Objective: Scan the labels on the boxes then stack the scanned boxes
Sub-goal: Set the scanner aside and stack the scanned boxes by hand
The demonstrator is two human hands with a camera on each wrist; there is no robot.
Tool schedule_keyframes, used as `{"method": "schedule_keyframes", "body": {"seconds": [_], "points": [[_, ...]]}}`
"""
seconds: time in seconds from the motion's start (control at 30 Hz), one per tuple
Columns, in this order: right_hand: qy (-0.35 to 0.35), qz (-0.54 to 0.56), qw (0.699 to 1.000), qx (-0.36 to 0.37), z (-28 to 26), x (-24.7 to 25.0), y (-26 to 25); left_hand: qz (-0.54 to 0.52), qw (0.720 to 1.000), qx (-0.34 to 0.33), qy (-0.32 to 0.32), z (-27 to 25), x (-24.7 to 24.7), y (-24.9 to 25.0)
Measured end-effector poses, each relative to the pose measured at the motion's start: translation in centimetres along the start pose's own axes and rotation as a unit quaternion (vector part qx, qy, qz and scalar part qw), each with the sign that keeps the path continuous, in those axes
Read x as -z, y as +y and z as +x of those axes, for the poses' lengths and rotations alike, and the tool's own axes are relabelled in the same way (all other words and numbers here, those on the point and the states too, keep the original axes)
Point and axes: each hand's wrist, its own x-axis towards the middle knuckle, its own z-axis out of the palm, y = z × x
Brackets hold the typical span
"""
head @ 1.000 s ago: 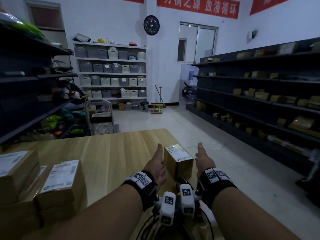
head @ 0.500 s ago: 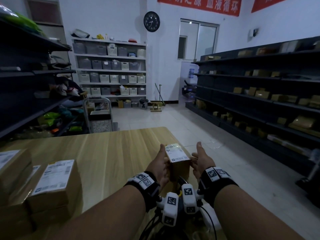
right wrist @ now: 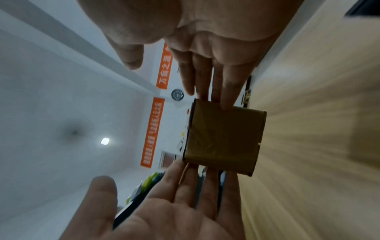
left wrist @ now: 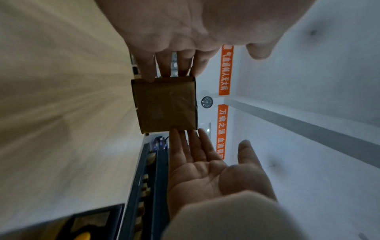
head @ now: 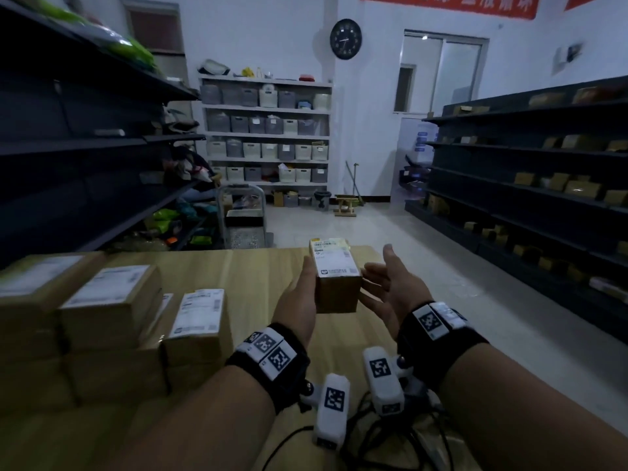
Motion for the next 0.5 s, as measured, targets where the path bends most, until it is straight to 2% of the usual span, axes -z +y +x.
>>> {"method": "schedule_keyframes", "body": {"seconds": [0.17,0.4,0.5], "points": [[-0.054,-0.001,0.999,-0.005,-4.0,-7.0,1.7,0.032,0.996,-0.047,0.069,-3.4,7.4,2.7],[-0.133,0.026,0.99,-0.046,-8.2,-15.2,4.0,0.046,0.99,-0.037,0.129,-5.6,16.3,6.2],[-0.154,0.008,0.987,-0.052,-9.5,-17.5,4.9,0.04,0.991,0.001,0.131,-5.4,18.9,6.0]]}}
